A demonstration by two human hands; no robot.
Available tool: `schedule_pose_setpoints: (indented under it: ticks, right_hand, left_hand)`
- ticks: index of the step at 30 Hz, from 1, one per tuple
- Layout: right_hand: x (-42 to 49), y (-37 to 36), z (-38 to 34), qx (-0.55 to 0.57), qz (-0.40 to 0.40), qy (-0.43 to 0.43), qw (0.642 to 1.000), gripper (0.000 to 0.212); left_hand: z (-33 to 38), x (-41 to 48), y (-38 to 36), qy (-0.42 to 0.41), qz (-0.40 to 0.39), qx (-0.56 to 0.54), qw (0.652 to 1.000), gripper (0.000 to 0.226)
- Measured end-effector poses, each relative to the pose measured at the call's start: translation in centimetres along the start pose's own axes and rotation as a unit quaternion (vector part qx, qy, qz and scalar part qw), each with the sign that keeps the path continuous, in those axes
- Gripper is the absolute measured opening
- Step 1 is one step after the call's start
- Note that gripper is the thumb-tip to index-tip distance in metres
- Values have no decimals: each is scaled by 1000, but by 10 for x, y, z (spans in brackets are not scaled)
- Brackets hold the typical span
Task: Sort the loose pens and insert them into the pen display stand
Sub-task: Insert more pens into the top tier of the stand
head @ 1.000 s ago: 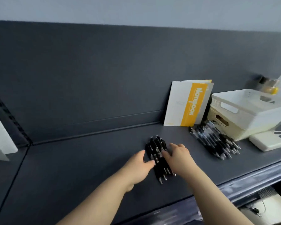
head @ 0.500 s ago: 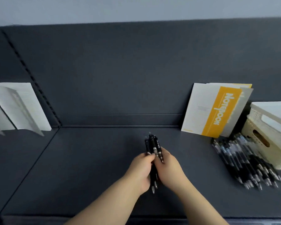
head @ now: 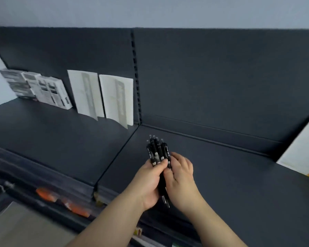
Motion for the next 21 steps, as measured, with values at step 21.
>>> schedule_pose_setpoints:
  ticks: [21]
  right_hand:
    - [-66,-393,-323,300,-339,-69,889,14]
  left_hand:
    - [222,-115,471,-166,230,-73,956,16]
Point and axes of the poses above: each hand's wrist, its own x-axis towards the middle knuckle, its own y-axis out of the back of the hand, z = x × y, the point moved 10 cm from there along x, towards the middle knuckle, and after that the axes turned 15 degrees about -y, right-handed, at the moved point
